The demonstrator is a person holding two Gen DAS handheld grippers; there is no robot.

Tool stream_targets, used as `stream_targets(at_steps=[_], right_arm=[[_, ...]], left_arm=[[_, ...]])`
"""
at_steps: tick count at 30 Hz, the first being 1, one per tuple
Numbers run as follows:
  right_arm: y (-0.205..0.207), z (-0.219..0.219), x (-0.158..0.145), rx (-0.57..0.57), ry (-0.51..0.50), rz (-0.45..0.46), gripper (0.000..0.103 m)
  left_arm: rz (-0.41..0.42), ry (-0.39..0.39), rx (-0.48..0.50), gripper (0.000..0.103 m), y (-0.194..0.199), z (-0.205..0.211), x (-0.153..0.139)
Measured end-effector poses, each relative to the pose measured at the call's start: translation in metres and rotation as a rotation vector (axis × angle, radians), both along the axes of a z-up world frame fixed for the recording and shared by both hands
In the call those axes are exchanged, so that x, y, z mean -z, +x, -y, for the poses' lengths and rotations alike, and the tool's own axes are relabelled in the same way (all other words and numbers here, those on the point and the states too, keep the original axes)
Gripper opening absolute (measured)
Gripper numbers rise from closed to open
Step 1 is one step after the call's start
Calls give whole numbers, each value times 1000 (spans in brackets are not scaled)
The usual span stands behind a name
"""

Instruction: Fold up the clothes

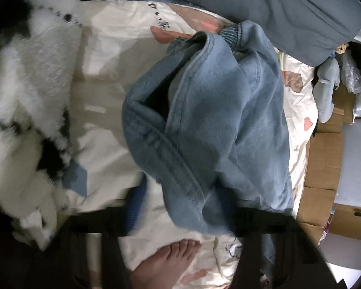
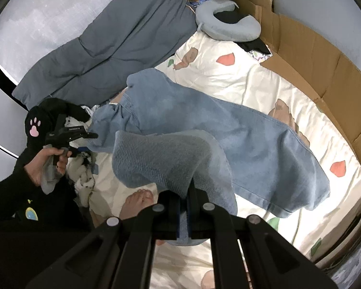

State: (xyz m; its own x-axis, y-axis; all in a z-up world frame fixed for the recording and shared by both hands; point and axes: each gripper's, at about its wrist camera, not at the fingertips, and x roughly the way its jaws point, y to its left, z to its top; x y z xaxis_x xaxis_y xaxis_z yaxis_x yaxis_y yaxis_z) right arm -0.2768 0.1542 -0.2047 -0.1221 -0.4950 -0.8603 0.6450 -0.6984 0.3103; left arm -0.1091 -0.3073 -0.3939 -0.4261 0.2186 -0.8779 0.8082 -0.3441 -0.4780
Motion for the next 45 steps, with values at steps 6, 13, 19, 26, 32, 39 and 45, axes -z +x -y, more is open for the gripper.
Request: stream_targets(at_steps=[6,13,19,26,32,39,45], right_arm=[[-15,-23,29,37,35,4,3],[-29,-56,55,44,118,-24,3],[-19,-69,61,14,158,-70,3],[16,-95,114,22,186,7,3],[42,-114,162,67,215,154,7],[52,-147,175,162,307,219,12],[13,-162,153,308,213,216,52]], left_arm=[[-8,-110,3,9,0,24,-19],[-21,-183,7,8,4,64,-50],[-17,-213,64,8,7,59,-53],[24,-175,87,8,24,41,-22],[57,-186,107,8,26,39,-10],[79,-187,142,8,25,40,-3],[82,-182,142,8,27,39,2]])
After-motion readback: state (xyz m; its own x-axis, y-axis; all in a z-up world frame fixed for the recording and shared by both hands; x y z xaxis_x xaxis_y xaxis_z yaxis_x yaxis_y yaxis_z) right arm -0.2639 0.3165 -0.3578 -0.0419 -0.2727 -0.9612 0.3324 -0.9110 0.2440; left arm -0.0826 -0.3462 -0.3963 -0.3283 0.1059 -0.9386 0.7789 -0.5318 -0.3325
